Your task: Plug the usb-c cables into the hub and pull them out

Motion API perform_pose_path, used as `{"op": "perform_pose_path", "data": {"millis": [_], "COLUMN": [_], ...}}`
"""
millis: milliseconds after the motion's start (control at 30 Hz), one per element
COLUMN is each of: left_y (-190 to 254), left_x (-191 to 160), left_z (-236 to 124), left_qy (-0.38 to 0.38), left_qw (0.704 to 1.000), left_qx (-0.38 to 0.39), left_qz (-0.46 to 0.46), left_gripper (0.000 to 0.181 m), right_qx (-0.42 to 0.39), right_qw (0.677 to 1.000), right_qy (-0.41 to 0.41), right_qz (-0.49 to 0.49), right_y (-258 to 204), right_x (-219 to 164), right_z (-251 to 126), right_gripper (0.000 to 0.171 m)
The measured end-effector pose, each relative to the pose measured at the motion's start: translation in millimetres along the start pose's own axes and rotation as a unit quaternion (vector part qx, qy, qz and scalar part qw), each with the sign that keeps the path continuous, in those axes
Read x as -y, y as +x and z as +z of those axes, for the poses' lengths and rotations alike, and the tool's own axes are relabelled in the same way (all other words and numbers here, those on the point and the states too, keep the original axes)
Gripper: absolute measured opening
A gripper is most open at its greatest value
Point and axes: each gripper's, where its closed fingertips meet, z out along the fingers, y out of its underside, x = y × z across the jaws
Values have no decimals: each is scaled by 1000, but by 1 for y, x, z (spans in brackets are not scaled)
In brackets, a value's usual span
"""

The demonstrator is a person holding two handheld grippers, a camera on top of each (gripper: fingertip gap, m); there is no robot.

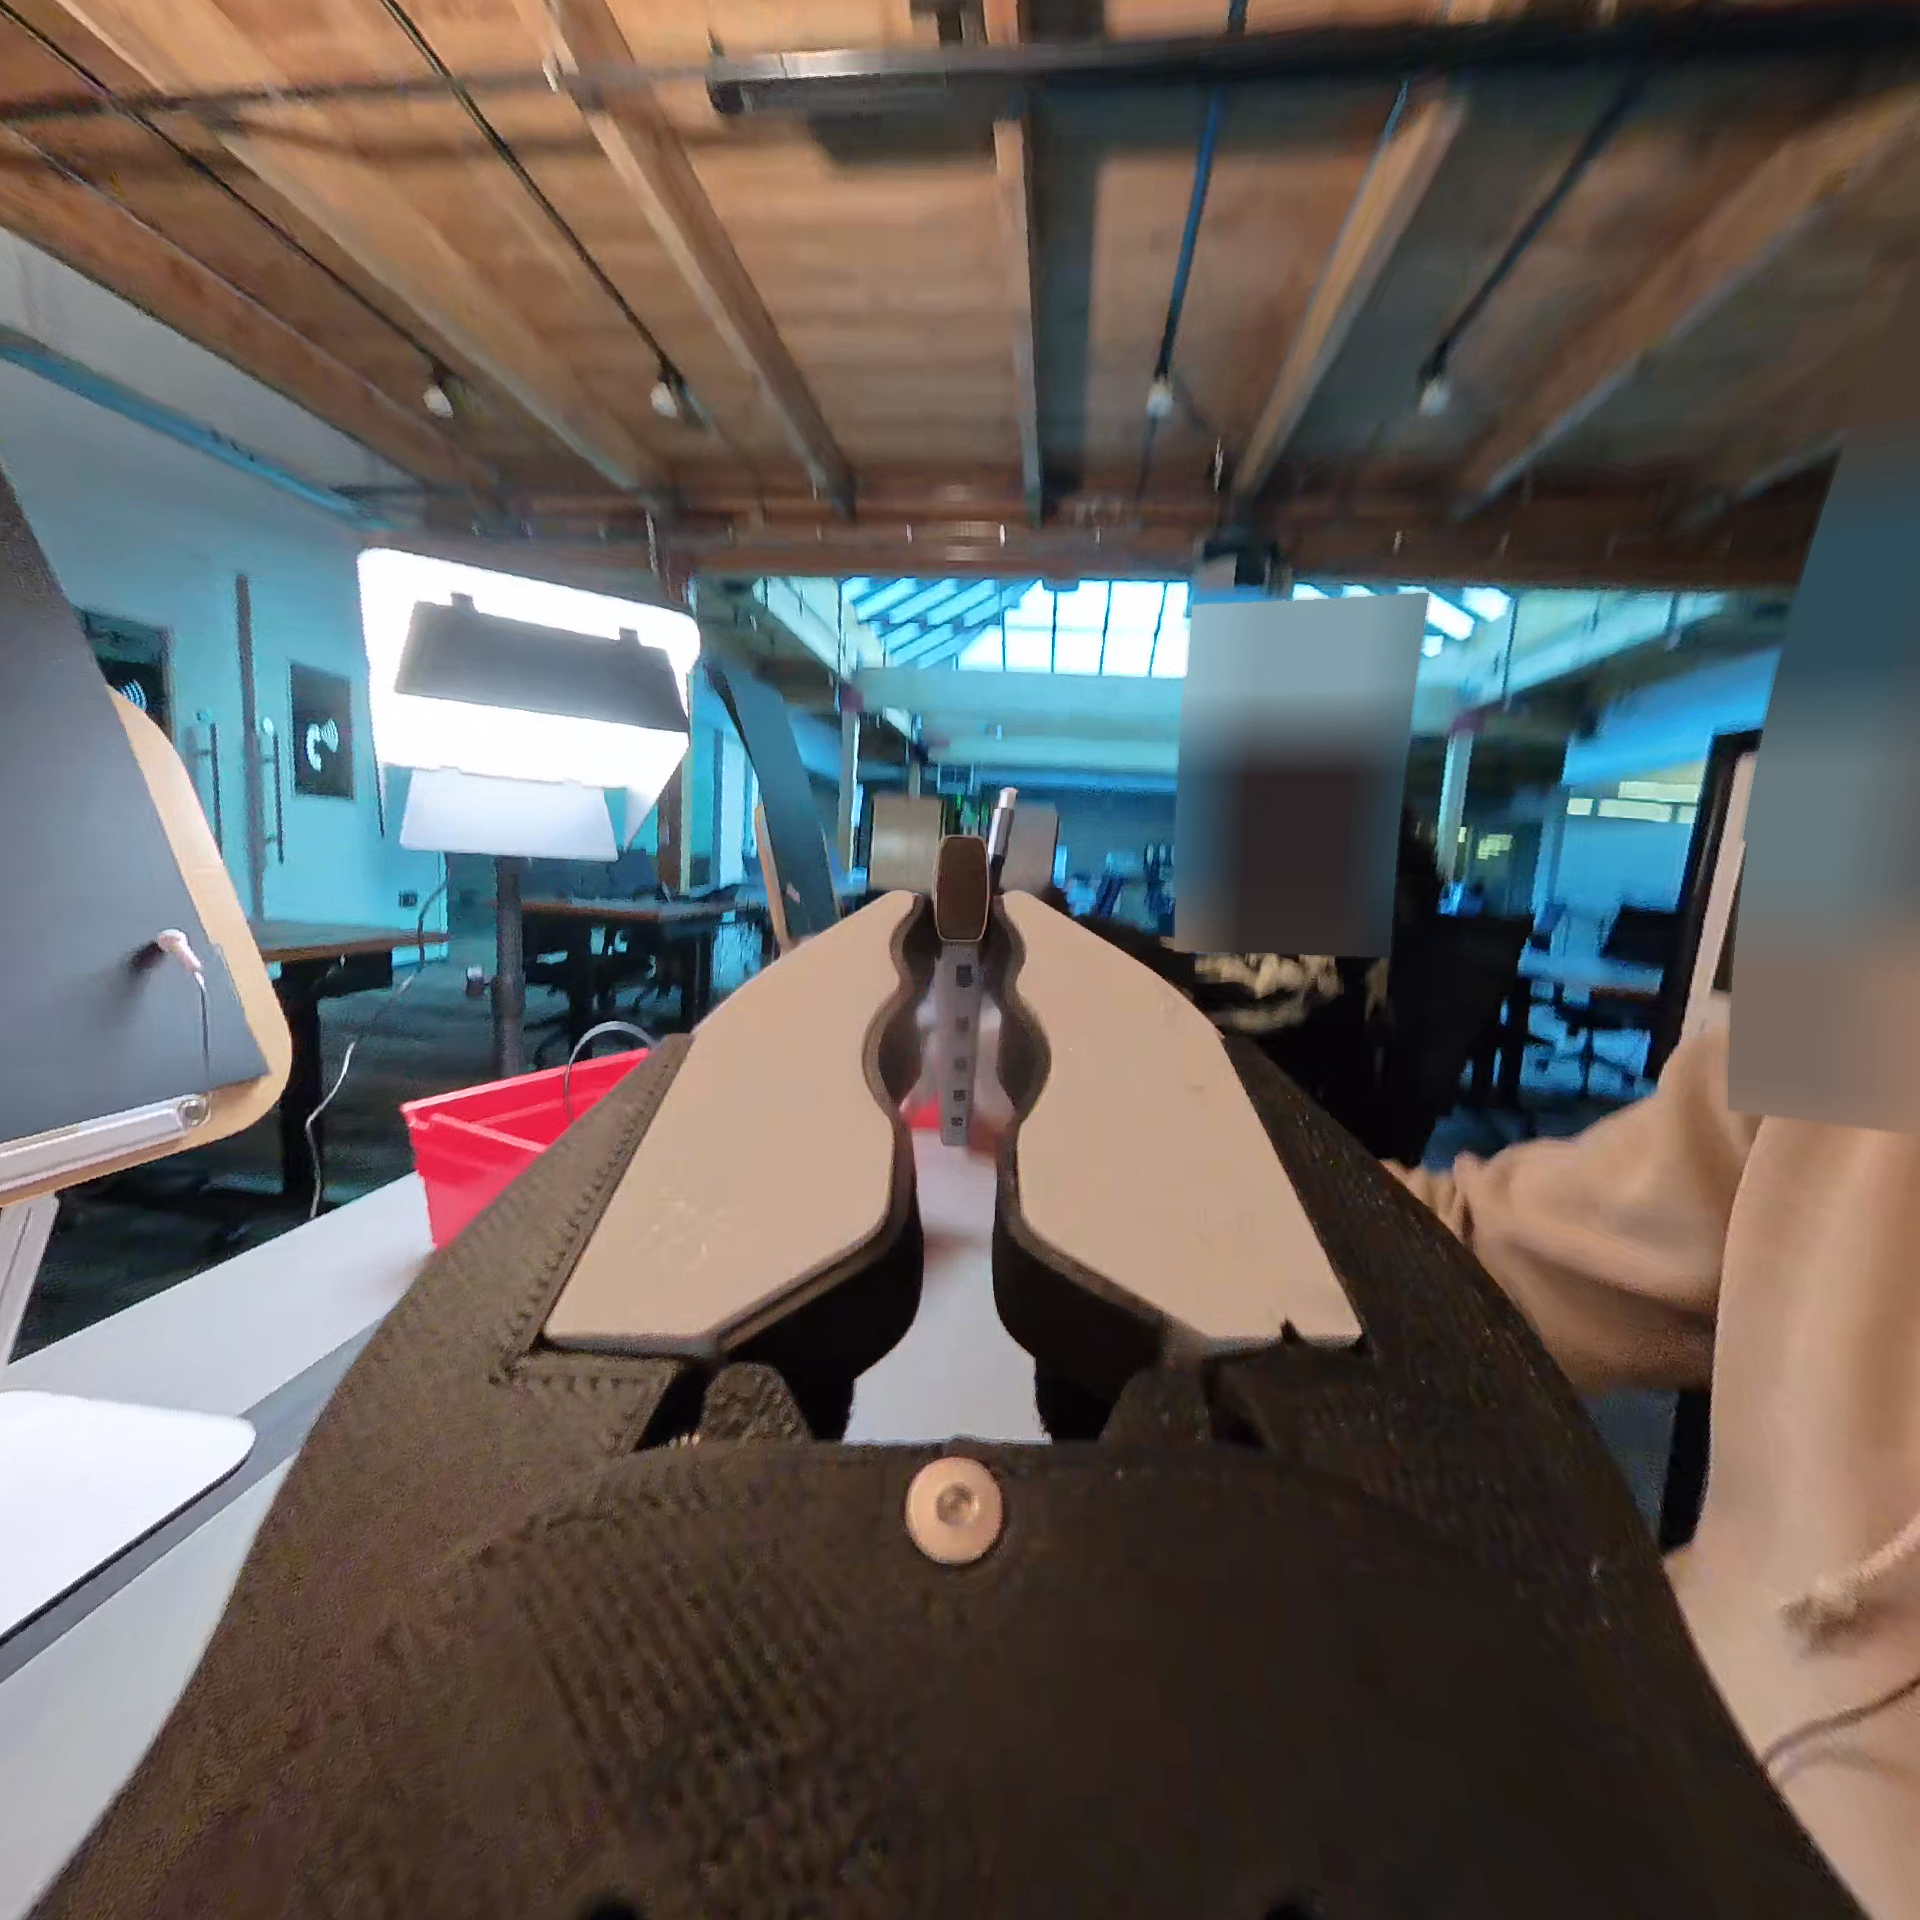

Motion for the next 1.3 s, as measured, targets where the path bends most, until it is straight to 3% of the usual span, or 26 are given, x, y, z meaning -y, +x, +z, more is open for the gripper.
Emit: {"op": "perform_pose_path", "data": {"millis": [133, 233, 400, 500, 567, 667, 1300], "left_y": [-5, -7, -3, 3, 4, 5, 11], "left_x": [18, 13, -15, -34, -44, -56, -79], "left_z": [-4, -2, 7, 11, 12, 11, 9], "left_qy": [84, 117, 114, 93, 83, 66, 24], "left_qw": [995, 989, 984, 983, 983, 983, 985], "left_qx": [8, 10, 1, -12, -14, -16, -33], "left_qz": [-51, -91, -140, -158, -165, -168, -166], "left_gripper": [10, 10, 10, 10, 9, 10, 10], "right_qx": [134, 229, 267, 245, 237, 230, 244], "right_qw": [988, 971, 954, 961, 963, 966, 968], "right_qy": [-82, -45, 65, 78, 84, 82, 32], "right_qz": [15, 48, 120, 107, 96, 86, 54], "right_y": [-69, -137, -203, -209, -207, -201, -207], "right_x": [-61, -52, -18, -13, -13, -18, -45], "right_z": [50, 90, 128, 135, 133, 128, 126], "right_gripper": [52, 54, 51, 42, 23, 10, 6]}}
